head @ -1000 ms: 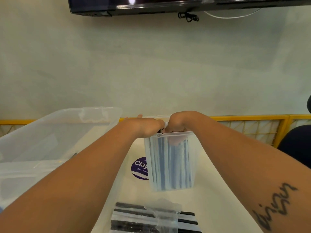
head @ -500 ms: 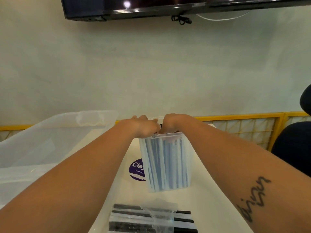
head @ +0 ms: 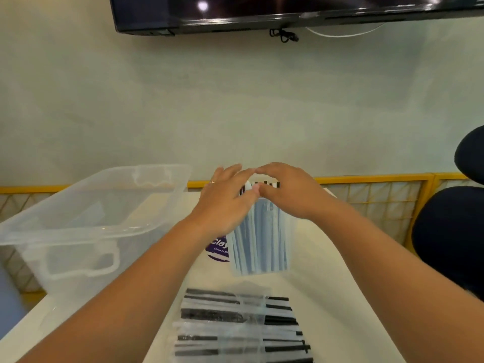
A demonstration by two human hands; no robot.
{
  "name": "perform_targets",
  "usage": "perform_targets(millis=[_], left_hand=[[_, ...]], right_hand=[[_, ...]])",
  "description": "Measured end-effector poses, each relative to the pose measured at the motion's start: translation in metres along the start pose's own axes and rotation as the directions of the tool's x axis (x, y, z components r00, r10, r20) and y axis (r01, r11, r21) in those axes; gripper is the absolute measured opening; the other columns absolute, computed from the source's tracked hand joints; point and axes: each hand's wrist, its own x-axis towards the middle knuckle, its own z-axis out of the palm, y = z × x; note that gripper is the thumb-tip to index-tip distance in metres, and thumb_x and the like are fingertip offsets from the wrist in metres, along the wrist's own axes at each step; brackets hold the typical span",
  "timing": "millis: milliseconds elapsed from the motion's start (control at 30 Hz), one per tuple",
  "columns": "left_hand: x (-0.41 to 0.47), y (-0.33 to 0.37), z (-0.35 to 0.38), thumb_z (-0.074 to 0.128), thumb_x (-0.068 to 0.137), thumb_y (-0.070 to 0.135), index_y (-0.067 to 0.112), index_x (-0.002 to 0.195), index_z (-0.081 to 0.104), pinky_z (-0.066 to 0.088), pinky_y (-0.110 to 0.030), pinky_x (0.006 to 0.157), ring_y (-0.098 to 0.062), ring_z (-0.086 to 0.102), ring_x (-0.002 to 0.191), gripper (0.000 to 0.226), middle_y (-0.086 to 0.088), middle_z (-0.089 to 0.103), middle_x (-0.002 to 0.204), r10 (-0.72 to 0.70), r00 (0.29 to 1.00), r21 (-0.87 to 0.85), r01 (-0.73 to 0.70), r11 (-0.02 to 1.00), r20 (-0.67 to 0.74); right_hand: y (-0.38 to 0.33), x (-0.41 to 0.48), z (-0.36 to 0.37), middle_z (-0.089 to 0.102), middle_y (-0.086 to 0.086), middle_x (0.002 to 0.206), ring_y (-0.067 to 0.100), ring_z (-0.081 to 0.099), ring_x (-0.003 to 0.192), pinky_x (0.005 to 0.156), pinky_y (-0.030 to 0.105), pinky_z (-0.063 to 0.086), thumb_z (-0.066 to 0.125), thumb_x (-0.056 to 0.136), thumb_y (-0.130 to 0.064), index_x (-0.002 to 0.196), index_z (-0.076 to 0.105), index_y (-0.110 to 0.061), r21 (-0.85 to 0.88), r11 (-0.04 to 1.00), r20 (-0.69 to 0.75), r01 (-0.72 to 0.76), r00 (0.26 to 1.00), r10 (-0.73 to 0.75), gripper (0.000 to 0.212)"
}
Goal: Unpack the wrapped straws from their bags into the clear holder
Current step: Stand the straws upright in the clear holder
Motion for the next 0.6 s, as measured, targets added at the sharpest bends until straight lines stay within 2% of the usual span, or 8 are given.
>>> perform_targets(millis=[67,200,367,500,600], left_hand=[[-0.034,0.005,0.007,0.038,0.097,0.041,0.035,0.145,0.025,0.001,-0.041,0.119,-0.013,-0.007,0.145,0.050,0.010,0.011,0.157,-0.001,1.000,-0.039,0.002,0.999,0.025],[-0.086,-0.002,0.028,0.039,0.096,0.043,0.040,0.146,0.017,0.000,-0.044,0.119,-0.011,-0.014,0.144,0.055,0.014,0.002,0.157,-0.072,0.983,0.002,0.073,0.997,0.169],[-0.135,-0.013,0.055,0.048,0.091,0.047,0.042,0.144,0.022,0.006,-0.050,0.117,-0.012,-0.011,0.145,0.060,0.014,0.007,0.157,-0.117,0.962,0.018,0.116,0.993,0.246],[-0.167,-0.011,0.074,0.055,0.086,0.050,0.043,0.141,0.029,-0.002,-0.049,0.118,-0.015,-0.016,0.144,0.061,0.014,0.005,0.157,-0.134,0.941,0.117,0.102,0.988,0.312],[-0.184,-0.009,0.084,0.054,0.087,0.049,0.046,0.135,0.040,-0.006,-0.049,0.117,-0.017,-0.016,0.144,0.050,0.014,0.002,0.157,-0.159,0.933,0.177,0.106,0.978,0.322]], right_hand=[[0.004,-0.027,0.008,0.025,0.001,0.154,0.017,0.019,0.143,0.115,0.034,0.018,0.048,0.092,-0.043,0.142,0.036,-0.028,-0.014,1.000,-0.027,-0.012,1.000,0.012,0.053],[0.011,-0.079,0.027,0.009,-0.003,0.158,0.016,0.002,0.146,0.118,0.043,0.008,0.044,0.091,-0.050,0.145,0.025,-0.034,0.022,0.996,0.018,-0.086,0.996,0.086,0.059],[0.019,-0.139,0.059,0.005,-0.007,0.158,0.014,-0.003,0.146,0.118,0.039,0.004,0.043,0.092,-0.049,0.145,0.019,-0.037,0.088,0.982,0.121,-0.165,0.981,0.154,0.060],[0.025,-0.171,0.080,0.008,-0.009,0.157,0.011,0.000,0.145,0.117,0.033,0.005,0.045,0.092,-0.047,0.145,0.022,-0.035,0.129,0.966,0.176,-0.222,0.964,0.198,0.060],[0.029,-0.188,0.087,0.012,-0.011,0.156,0.007,0.003,0.145,0.115,0.026,0.008,0.050,0.091,-0.045,0.146,0.022,-0.032,0.131,0.969,0.219,-0.210,0.959,0.179,0.062]])
